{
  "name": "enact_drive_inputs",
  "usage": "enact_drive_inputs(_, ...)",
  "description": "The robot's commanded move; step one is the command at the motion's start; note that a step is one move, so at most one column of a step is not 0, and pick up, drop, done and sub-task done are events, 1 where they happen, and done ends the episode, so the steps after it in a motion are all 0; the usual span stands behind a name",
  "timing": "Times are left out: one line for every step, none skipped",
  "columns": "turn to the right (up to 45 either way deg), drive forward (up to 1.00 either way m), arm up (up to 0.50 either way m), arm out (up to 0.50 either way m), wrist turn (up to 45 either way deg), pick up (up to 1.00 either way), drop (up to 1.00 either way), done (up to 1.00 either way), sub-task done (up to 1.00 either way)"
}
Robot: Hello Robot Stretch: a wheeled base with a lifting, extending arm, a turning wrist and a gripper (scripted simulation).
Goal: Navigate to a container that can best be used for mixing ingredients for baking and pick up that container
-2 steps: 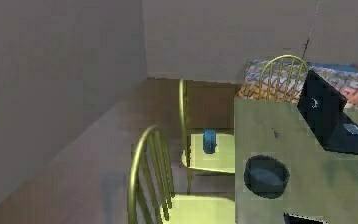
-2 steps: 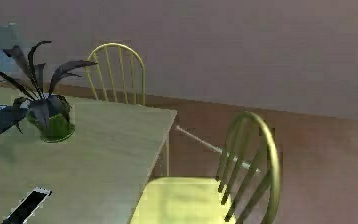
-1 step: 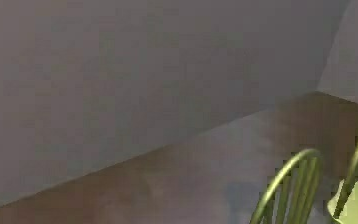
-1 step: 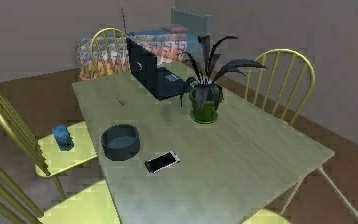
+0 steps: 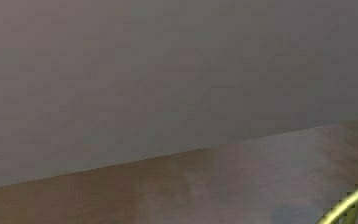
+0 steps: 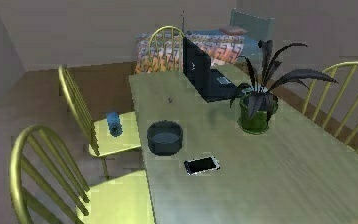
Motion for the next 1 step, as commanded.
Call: enact_drive_inputs(0.0,0.00,0.50,0.00,0.0,0.00,0.00,0.00,0.00)
